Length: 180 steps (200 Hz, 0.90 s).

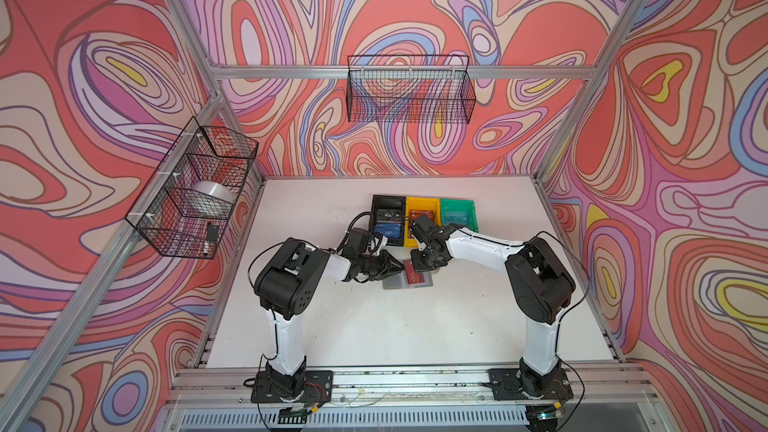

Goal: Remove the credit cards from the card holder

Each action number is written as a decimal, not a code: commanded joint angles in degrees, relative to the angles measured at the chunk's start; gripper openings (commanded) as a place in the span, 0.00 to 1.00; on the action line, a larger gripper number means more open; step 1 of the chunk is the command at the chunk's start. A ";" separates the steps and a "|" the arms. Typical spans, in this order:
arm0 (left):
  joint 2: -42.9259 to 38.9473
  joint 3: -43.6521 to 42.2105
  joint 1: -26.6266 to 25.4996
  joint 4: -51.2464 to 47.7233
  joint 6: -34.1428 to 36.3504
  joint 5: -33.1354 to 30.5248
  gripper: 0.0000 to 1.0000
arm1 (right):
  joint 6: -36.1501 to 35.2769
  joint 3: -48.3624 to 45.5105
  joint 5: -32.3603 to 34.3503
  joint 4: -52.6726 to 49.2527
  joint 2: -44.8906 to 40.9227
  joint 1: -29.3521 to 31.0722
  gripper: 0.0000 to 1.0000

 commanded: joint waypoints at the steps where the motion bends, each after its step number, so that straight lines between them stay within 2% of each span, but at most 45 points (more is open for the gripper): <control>1: 1.35 1.17 -0.50 0.81 -0.35 -0.18 0.23 | 0.41 -2.16 -1.10 -0.60 1.53 0.30 0.00; 79: 1.41 1.57 -0.65 -0.28 0.19 -0.33 0.22 | 0.31 -1.92 1.70 -1.28 -2.40 0.29 0.00; 180: 1.75 1.52 -0.69 -0.24 0.16 -0.33 0.22 | -0.18 -1.94 1.65 -2.06 -1.14 0.33 0.00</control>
